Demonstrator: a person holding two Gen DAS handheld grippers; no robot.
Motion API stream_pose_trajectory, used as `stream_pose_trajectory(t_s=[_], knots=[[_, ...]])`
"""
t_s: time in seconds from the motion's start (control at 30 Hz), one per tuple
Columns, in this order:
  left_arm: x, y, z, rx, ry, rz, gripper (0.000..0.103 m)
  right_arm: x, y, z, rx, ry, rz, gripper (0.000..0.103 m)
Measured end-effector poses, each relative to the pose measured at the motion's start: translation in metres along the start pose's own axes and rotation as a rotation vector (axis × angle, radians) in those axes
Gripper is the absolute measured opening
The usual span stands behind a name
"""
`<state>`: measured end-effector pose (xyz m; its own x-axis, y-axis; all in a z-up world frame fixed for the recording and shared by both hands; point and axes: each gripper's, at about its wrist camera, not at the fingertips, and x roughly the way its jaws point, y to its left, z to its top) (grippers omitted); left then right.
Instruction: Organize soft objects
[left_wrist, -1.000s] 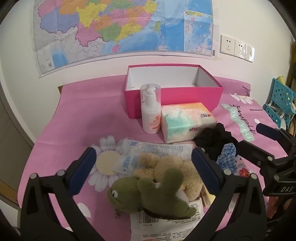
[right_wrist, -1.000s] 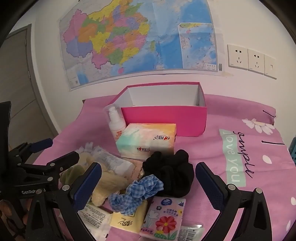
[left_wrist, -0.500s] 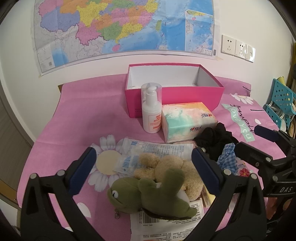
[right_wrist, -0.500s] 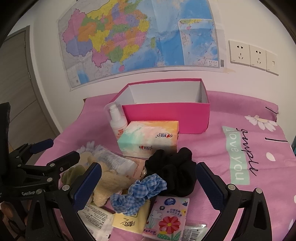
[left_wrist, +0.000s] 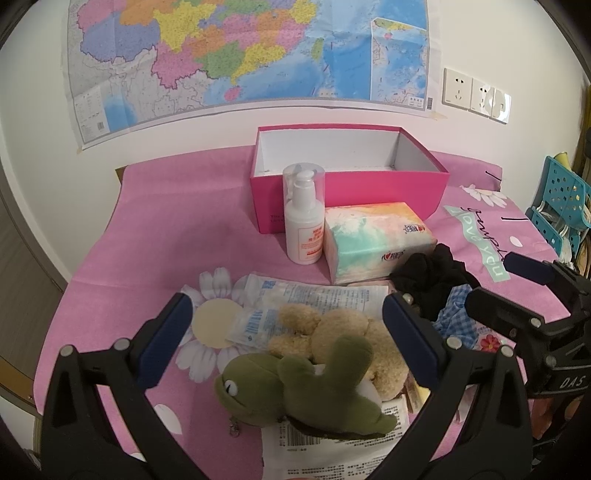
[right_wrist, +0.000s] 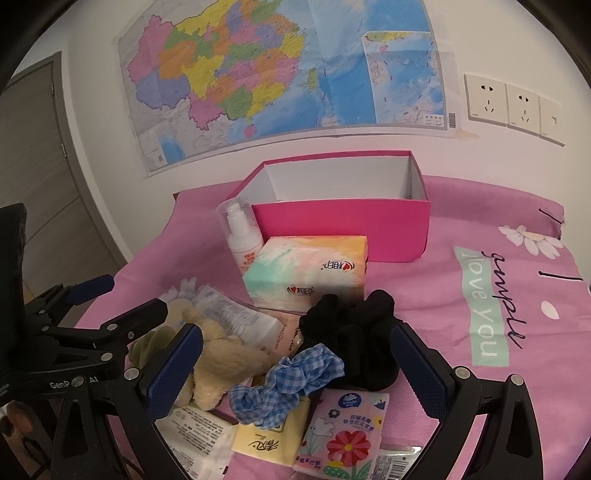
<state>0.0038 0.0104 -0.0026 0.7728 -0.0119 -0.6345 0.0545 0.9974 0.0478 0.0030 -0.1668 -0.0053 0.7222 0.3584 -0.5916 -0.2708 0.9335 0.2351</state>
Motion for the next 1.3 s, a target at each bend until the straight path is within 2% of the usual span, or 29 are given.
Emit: stream_pose_trajectory(t_s=[0.43, 0.63, 0.7, 0.77, 0.97, 1.17, 1.3], knots=[[0.007, 0.004, -0.001, -0.006, 0.020, -0.011, 0.103, 0.010, 0.000, 0.001, 0.001, 0.043, 0.052, 0.103], [0.011, 0.021, -0.002, -0.026, 0.021, -0.031, 0.103, 0.020, 0.005, 0.001, -0.014, 0.082, 0.086, 0.102], [0.013, 0.030, -0.002, -0.037, 0.026, -0.034, 0.103, 0.024, 0.006, 0.001, -0.021, 0.101, 0.112, 0.098], [0.016, 0.040, -0.003, -0.054, 0.037, -0.037, 0.101, 0.027, 0.010, 0.002, -0.031, 0.120, 0.134, 0.087], [0.029, 0.066, -0.010, -0.096, 0.096, -0.095, 0.091, 0.041, 0.020, 0.001, -0.054, 0.188, 0.220, 0.064], [0.031, 0.077, -0.021, -0.102, 0.126, -0.159, 0.088, 0.030, 0.031, 0.001, -0.081, 0.162, 0.272, 0.062], [0.031, 0.082, -0.025, -0.114, 0.133, -0.156, 0.088, 0.021, 0.046, -0.004, -0.124, 0.171, 0.336, 0.062]])
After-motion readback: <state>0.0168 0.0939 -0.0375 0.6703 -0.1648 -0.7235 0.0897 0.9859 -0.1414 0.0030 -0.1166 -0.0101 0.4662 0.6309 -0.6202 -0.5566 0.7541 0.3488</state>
